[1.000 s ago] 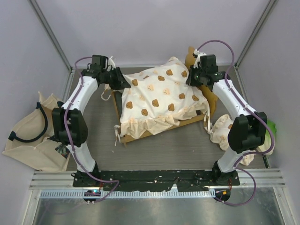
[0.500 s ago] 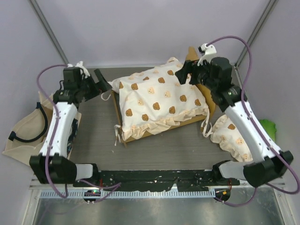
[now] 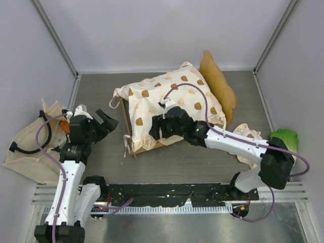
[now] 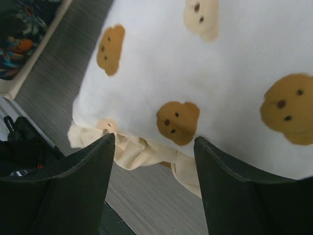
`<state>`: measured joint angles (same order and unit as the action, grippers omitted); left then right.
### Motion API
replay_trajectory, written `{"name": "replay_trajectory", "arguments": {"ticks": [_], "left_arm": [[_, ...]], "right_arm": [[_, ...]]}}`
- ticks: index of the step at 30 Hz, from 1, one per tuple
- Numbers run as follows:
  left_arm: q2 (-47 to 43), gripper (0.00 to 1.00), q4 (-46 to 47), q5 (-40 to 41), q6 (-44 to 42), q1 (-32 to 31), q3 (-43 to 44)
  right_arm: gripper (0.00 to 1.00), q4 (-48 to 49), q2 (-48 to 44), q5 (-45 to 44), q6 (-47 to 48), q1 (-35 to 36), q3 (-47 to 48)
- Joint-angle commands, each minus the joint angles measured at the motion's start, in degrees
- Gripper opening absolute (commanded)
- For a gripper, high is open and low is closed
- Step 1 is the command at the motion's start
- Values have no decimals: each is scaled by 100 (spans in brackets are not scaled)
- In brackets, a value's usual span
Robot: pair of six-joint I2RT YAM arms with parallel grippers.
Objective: Set up the pet bed
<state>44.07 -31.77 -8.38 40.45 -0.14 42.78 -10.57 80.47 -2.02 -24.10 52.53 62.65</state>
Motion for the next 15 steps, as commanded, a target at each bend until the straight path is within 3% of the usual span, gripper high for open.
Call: {"name": "replay_trajectory", "arguments": {"ticks": [1, 8, 15], "left_arm": [[-584, 100, 330, 144, 314, -12, -218], [-566, 100, 399, -199, 148, -12, -464], [-409, 100, 549, -603, -10, -12, -640]], "right_arm": [[69, 969, 328, -535, -929, 274, -175], [57, 819, 1137, -2117, -562, 171, 63], [57, 1022, 700, -1668, -86, 160, -253]]}}
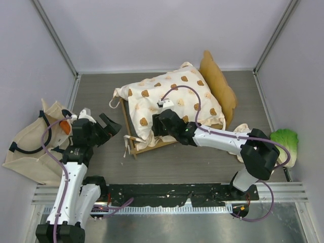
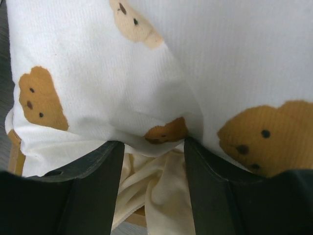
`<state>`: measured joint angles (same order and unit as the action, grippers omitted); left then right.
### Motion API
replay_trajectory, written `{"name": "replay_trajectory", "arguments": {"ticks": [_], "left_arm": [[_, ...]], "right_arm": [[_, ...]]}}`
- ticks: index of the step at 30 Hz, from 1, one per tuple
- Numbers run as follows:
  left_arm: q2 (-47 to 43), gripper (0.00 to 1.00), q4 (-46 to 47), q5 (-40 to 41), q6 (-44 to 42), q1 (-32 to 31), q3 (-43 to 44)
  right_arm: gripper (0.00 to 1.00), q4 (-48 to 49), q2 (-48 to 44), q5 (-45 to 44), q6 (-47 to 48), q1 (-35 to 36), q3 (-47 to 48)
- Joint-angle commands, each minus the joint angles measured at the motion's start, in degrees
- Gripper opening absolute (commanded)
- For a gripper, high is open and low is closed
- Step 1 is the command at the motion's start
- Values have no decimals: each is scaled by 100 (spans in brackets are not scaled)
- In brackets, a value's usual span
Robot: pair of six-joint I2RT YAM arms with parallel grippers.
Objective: Set up the pet bed
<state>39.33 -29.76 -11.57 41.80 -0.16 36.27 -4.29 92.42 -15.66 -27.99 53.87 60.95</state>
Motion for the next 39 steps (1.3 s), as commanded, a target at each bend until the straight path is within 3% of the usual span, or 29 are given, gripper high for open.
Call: {"name": "replay_trajectory", "arguments": {"ticks": [1, 7, 14, 18, 25, 28, 33, 36, 39], "left_arm": [[144, 100, 287, -258, -207, -10, 29], [391, 100, 295, -503, -366, -10, 91], [452, 100, 225, -680, -506, -10, -68], [584, 95, 128, -653, -708, -10, 107], [1154, 81, -511, -558, -1427, -404, 871], [1348, 84, -733, -30, -1631, -757, 1119], [1270, 85, -558, -152, -1526, -783, 952], [1182, 85, -487, -196, -1517, -783, 908], [1165, 85, -487, -345, -1657, -783, 943]], "right_arm": [[57, 394, -575, -454, 242, 19, -275], [59, -28, -427, -1044, 539, -227, -442], [67, 386, -1287, 589, 505, -192, -487], [67, 551, -1876, 731, -328, -70, -645], [67, 817, -1650, 55, -1305, 677, -743], [67, 676, -1280, -287, -1411, 1089, -497], [69, 8, -779, -1517, -1412, 1714, -83], [70, 139, -577, -1861, -1210, 1741, -66], [54, 35, -287, -2063, -981, 1741, 110]]}}
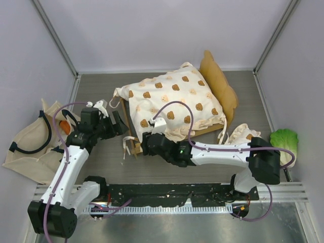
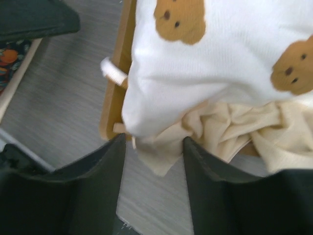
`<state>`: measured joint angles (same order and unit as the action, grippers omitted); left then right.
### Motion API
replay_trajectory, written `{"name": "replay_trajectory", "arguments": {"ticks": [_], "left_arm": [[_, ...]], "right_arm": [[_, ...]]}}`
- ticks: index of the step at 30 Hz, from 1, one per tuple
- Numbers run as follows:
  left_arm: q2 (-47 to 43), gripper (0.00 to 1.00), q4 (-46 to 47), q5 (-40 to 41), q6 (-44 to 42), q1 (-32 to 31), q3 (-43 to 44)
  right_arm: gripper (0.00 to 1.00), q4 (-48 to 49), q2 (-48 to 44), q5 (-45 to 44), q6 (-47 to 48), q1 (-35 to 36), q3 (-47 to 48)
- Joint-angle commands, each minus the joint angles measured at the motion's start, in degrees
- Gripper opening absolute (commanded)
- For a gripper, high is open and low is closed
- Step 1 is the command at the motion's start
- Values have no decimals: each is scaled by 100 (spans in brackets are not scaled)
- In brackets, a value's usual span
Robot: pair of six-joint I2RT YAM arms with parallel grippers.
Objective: Set up the pet bed
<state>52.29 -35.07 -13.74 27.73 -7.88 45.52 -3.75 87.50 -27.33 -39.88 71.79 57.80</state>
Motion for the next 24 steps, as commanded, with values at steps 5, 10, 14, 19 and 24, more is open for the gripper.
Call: {"name": "replay_trajectory", "arguments": {"ticks": [5, 10, 14, 19, 24], "left_arm": [[-140, 78, -70, -463, -584, -21, 141], [34, 76, -70, -271, -716, -485, 291], [395, 75, 71, -25, -812, -1144, 518], [896, 70, 9, -172, -1216, -1330, 966], [1379, 68, -78, 641, -1594, -2076, 1222]], "right_arm": [[5, 76, -4, -976, 525, -261, 355], [1, 330, -488, -590, 736, -832, -136], [1, 822, -682, 157, 938, -1351, -454], [1, 1069, -638, 781, 991, -1667, -586], [1, 1218, -559, 1265, 956, -1958, -621]]}}
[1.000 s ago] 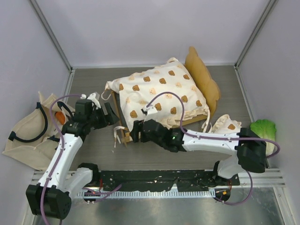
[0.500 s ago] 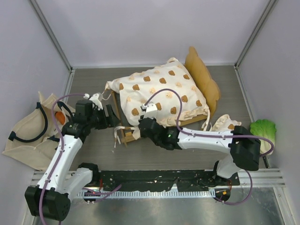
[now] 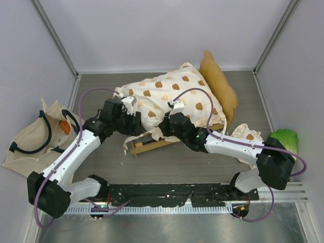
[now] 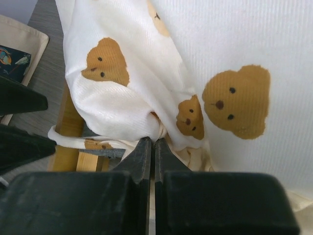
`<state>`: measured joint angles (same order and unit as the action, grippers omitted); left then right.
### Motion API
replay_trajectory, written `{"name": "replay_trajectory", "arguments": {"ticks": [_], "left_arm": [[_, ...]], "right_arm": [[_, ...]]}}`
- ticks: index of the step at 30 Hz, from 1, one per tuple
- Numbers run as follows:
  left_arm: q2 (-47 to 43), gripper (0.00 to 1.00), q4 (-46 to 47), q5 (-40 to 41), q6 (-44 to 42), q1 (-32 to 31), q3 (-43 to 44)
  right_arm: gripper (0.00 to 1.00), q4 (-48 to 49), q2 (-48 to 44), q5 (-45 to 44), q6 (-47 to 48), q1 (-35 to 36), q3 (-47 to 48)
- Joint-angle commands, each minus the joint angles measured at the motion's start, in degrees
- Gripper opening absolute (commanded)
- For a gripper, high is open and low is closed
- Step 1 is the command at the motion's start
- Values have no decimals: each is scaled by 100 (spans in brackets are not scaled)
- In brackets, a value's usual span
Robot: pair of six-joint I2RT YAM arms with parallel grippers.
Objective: Set up the pet bed
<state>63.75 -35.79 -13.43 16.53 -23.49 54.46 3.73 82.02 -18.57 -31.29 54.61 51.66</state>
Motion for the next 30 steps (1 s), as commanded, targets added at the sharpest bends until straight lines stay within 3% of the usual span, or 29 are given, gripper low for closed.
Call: {"name": "replay_trajectory", "arguments": {"ticks": [1, 7, 12, 23, 30], "left_arm": [[322, 68, -42, 701, -537, -604, 424], [973, 62, -586, 1105, -933, -947, 978], [595, 55, -411, 956, -1073, -956, 707], [1008, 51, -833, 657, -1310, -956, 619], [1017, 33, -842, 640, -1320, -956, 619]], "right_arm": [[1, 497, -19, 502, 105, -284, -15], [1, 638, -98, 723, 79, -416, -138], [1, 743, -186, 890, -17, -486, -261], [2, 902, -204, 996, -114, -539, -358], [1, 884, -213, 1048, -123, -574, -323]]}}
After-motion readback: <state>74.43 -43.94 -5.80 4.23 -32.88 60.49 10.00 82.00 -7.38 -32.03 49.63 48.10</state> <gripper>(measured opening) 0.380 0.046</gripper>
